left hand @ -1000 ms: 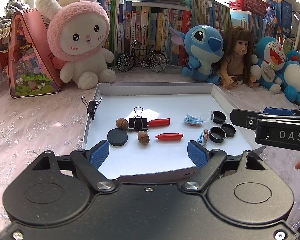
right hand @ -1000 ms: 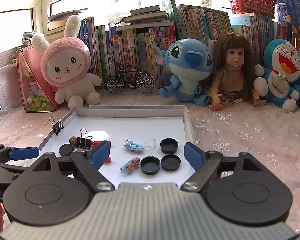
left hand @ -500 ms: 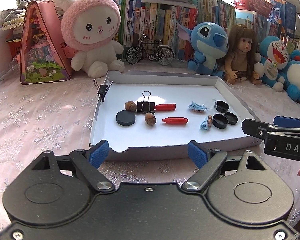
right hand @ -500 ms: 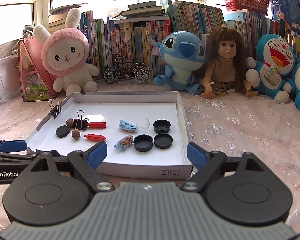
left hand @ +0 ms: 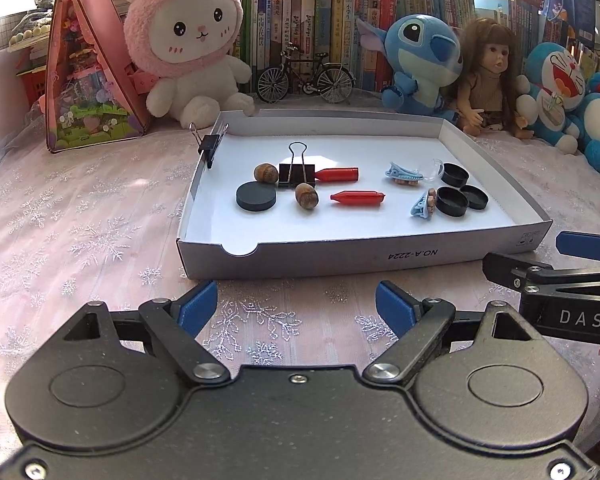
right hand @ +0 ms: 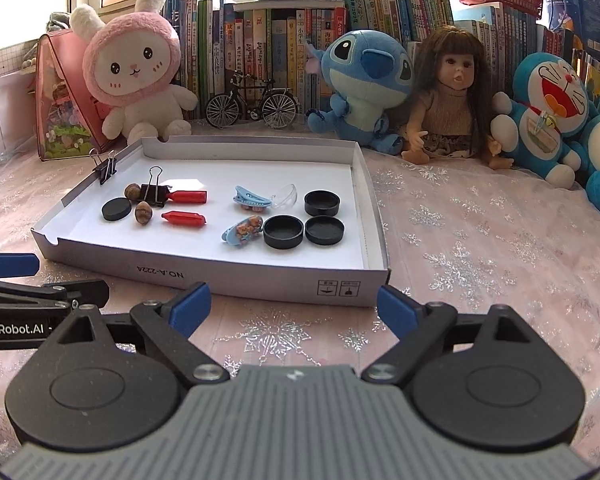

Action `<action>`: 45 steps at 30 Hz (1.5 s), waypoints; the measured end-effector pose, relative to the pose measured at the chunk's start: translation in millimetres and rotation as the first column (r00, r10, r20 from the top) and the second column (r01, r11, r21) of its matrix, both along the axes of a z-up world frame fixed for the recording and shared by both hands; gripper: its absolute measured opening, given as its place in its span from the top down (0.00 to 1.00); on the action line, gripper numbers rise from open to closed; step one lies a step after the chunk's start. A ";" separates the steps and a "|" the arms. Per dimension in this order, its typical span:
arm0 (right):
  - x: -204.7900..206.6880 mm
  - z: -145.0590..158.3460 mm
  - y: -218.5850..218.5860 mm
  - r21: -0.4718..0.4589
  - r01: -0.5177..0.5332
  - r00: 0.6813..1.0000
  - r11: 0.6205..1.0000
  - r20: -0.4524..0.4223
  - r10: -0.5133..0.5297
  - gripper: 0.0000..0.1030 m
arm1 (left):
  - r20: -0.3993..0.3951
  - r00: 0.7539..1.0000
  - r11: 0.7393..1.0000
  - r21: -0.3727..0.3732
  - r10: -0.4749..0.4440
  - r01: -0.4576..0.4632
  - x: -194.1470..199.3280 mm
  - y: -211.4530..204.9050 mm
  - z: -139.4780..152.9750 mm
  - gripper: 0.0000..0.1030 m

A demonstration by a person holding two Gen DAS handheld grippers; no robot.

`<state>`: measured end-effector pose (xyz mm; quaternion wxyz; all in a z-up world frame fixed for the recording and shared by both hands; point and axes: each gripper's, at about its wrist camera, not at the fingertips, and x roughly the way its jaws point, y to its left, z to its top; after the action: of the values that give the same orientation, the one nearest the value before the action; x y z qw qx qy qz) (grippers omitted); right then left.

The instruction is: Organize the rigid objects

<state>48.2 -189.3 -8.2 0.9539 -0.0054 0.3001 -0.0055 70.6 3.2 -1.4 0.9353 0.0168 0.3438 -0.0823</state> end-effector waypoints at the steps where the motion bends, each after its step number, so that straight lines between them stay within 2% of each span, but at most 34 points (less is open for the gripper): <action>1: 0.9 -2.5 1.0 -0.003 0.000 1.000 1.000 -0.006 0.000 0.07 | -0.007 1.000 1.000 0.002 0.003 -0.003 1.2 -0.3 -2.3 0.17; 4: 3.1 -8.8 3.1 -0.006 -0.001 1.000 1.000 -0.022 0.001 0.06 | -0.023 1.000 1.000 0.004 0.014 -0.014 3.9 -0.1 -8.6 0.15; 11: 6.1 -20.1 6.3 -0.031 -0.009 0.999 0.999 -0.046 0.008 0.00 | -0.011 0.999 0.999 0.019 0.038 -0.038 6.0 2.9 -15.6 0.06; 17: 5.7 -25.4 2.3 0.004 0.003 0.999 1.000 -0.047 -0.002 0.00 | -0.001 0.999 0.999 0.021 0.044 -0.044 7.2 4.9 -18.5 0.00; 26: 4.4 -27.5 0.9 0.013 0.001 0.999 1.000 -0.035 -0.001 0.00 | 0.034 0.998 0.998 0.023 0.055 -0.056 3.4 6.1 -21.6 0.00; 45: 5.0 -28.0 0.9 0.016 -0.004 0.999 1.000 -0.034 0.004 0.00 | 0.041 0.997 0.998 0.022 0.059 -0.060 2.1 5.8 -22.4 0.00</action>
<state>53.2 -188.4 -36.2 0.9487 0.0013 0.3162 -0.0012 72.7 9.0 -23.9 0.9437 0.0192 0.3263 -0.0501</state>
